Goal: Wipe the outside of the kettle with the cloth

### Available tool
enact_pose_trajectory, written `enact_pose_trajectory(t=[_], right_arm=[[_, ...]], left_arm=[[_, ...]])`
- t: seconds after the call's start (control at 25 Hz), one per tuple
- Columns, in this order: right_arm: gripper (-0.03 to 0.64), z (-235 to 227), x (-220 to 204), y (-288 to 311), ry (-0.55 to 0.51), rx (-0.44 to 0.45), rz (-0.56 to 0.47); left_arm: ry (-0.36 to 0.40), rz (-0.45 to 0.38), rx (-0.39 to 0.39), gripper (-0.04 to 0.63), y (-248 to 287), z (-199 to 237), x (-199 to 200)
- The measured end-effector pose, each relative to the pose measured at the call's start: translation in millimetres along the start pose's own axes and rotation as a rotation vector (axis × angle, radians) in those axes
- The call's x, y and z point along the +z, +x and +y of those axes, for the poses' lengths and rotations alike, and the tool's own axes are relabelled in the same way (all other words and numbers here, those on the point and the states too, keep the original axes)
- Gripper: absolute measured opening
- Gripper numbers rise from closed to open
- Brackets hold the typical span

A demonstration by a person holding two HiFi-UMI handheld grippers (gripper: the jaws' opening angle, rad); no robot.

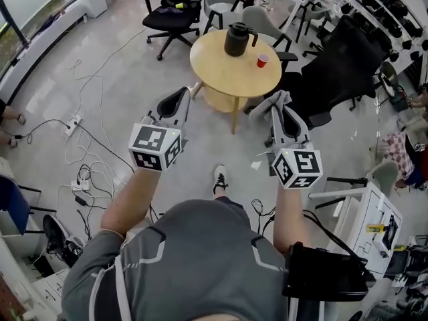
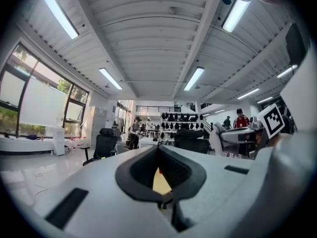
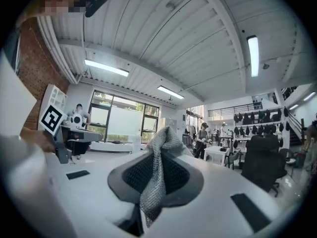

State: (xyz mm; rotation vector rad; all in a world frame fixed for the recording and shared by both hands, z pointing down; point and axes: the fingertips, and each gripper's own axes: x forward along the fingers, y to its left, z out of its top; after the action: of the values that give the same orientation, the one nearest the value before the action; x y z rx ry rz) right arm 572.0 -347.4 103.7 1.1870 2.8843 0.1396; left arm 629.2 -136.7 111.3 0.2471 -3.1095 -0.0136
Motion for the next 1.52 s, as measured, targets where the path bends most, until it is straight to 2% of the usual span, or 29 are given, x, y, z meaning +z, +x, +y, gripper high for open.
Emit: enact_pose_trajectory(t=[0.44,0.64,0.96,1.08,1.24,1.52], right_arm=[[0.056,-84.0,-9.0,122.3,0.047,0.127,-0.003],[0.057,-133.0,-10.4,159.1,0.05,0.145,-0.01],[0.055,-203.0,-14.3,203.2,0.052,0.144,-0.04],[0.055,-213.2,-11.0,225.6,0.085,0.159,-0.057],[0.055,-217.1,-13.5,256.9,0.069,0.164,-0.042],[0.055,-228.3,-15.2,310.3,0.044,0.06,-0.05]], left_arm=[[0.057,0.017,0.068,0.008,125.2,30.6,12.2],[0.079,0.003,0.104,0.008,189.8,36.6,23.7],[0.107,0.047,0.059,0.008,286.3,26.9,19.7],[0.096,0.046,0.04,0.008,311.9,32.1,22.7],[0.05,0.024,0.024,0.008,343.3,46.7,17.9],[0.027,-0.005,-0.087,0.008,400.8,87.6,12.2]])
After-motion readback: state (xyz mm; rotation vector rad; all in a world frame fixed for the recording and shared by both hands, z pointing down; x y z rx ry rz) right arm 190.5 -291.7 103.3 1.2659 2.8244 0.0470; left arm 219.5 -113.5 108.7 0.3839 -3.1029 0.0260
